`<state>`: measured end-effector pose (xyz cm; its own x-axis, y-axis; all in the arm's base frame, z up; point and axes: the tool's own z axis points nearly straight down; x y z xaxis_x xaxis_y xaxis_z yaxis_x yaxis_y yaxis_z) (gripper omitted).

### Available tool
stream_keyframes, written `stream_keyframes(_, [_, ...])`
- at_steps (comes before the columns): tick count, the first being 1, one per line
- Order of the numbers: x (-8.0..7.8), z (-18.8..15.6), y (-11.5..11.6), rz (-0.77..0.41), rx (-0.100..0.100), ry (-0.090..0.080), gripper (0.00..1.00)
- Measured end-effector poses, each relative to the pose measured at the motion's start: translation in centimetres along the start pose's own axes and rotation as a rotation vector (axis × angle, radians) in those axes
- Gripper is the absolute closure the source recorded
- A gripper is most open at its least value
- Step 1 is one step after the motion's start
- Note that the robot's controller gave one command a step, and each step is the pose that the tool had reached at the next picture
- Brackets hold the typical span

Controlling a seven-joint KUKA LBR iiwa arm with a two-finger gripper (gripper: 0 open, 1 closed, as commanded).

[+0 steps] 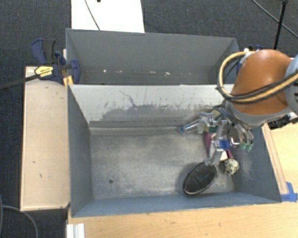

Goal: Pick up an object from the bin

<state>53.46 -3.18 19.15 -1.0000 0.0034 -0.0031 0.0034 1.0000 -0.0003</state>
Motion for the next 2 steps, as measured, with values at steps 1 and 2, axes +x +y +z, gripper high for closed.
stream_keyframes(1, [4.92,11.47,-4.29,-0.293,-0.002,0.005,0.0])
stream_keyframes(2, [4.76,11.24,-4.23,-0.296,0.0,0.002,1.0])
